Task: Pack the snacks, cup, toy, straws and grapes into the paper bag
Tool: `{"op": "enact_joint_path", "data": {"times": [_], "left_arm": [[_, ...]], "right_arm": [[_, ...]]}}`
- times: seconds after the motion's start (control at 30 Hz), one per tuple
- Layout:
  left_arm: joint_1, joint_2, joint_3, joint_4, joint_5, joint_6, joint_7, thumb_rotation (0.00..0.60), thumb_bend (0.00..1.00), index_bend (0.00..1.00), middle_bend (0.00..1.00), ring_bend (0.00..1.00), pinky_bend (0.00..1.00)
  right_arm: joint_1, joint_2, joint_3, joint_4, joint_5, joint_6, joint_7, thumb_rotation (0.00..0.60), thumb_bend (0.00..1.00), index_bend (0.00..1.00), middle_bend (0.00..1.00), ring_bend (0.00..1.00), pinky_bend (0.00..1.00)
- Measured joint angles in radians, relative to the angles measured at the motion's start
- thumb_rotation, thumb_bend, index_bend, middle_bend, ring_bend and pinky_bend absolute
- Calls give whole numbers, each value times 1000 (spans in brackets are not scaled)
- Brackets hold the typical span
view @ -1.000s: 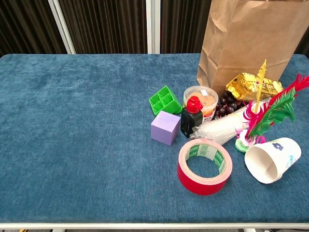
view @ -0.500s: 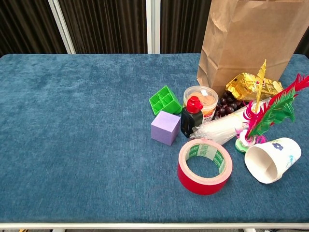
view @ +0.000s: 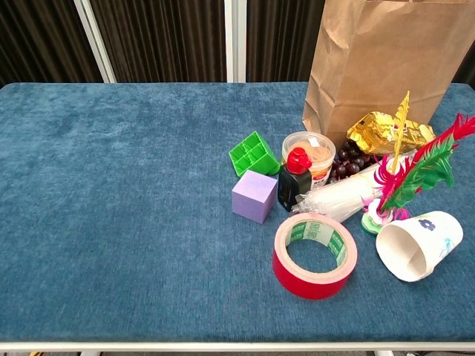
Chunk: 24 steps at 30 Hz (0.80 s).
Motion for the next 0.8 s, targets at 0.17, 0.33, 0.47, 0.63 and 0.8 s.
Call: {"op": "enact_joint_path", "data": {"times": [0.17, 0.33, 0.47, 0.63, 0.8], "left_arm": [[1, -8, 0, 3, 0, 3, 3, 600, 54, 70, 39, 0, 114], [5, -10, 3, 5, 3, 6, 2, 600, 54, 70, 39, 0, 114], [7, -10, 6, 6, 8, 11, 3, 600, 54, 70, 39, 0, 114], [11, -11, 9, 8, 11, 15, 1, 600, 54, 70, 39, 0, 114], [11, -10, 8, 10, 12, 18, 0, 600, 54, 70, 39, 0, 114]], "right_arm": [[-66, 4, -75, 20, 4, -46, -30, 600, 0, 357, 347, 265, 305], [-130, -79, -112, 92, 3, -24, 14, 600, 0, 363, 352, 267, 305], [-164, -154, -133, 176, -2, -13, 107, 600, 0, 372, 357, 271, 305], [-195, -271, -160, 296, -27, -10, 242, 600, 0, 388, 367, 276, 304], [-199, -379, -178, 399, -74, -25, 298, 600, 0, 401, 374, 269, 258]]}}
